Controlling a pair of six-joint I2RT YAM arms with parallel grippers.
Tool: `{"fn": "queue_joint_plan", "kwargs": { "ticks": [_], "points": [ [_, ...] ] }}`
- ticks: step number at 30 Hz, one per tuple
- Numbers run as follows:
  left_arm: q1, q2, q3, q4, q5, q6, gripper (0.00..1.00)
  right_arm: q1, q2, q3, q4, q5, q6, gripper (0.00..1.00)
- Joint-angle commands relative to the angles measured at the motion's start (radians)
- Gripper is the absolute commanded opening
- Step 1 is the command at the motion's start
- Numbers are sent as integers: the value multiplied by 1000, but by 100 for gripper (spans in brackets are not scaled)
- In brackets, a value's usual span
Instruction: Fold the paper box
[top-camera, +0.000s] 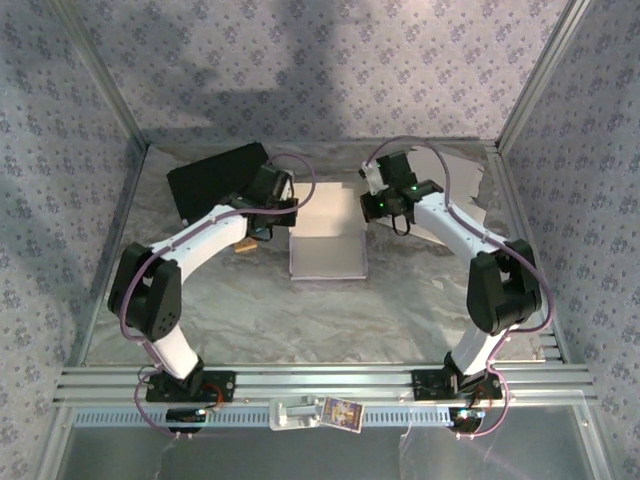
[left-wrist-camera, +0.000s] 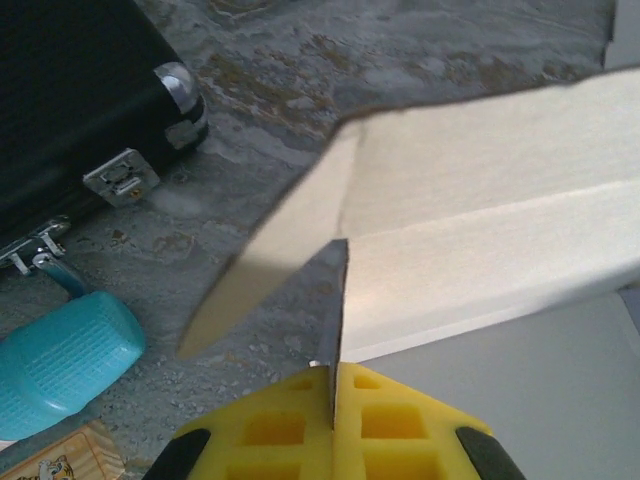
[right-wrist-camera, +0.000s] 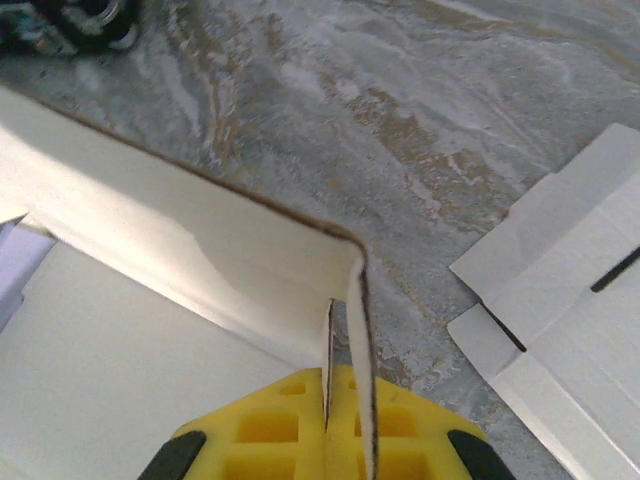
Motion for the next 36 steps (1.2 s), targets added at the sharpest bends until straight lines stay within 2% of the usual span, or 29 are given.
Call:
{"fn": "queue_joint_plan", "kwargs": {
  "ticks": [1, 6, 10, 13, 15, 18, 22, 28, 36],
  "points": [
    [-17, 38, 74, -21, -86, -87, 0, 54, 20, 41, 48, 213, 203, 0],
    [-11, 82, 97, 37, -111, -103, 0, 82, 58, 88, 59, 354, 359, 0],
    [-1, 88, 78, 125, -105, -107, 0, 88, 51, 58, 140, 379, 430, 0],
    [-2, 67, 17, 261, -84, -82, 0, 87, 48, 24, 214, 377, 441, 0],
    [-1, 50, -37, 365, -66, -66, 0, 83, 25, -41, 324, 357, 436, 0],
    [0, 42, -96, 470, -44, -44, 0, 83, -1, -138, 488, 328, 412, 0],
    [-1, 46, -163, 586, -31, -35, 0, 73, 0, -247, 621, 271, 403, 0],
    [0, 45, -224, 688, 3, -47, 0, 71, -11, -334, 744, 262, 415, 0],
    [-7, 28, -317, 785, 33, -73, 0, 72, -13, -415, 813, 225, 409, 0]
  ]
}}
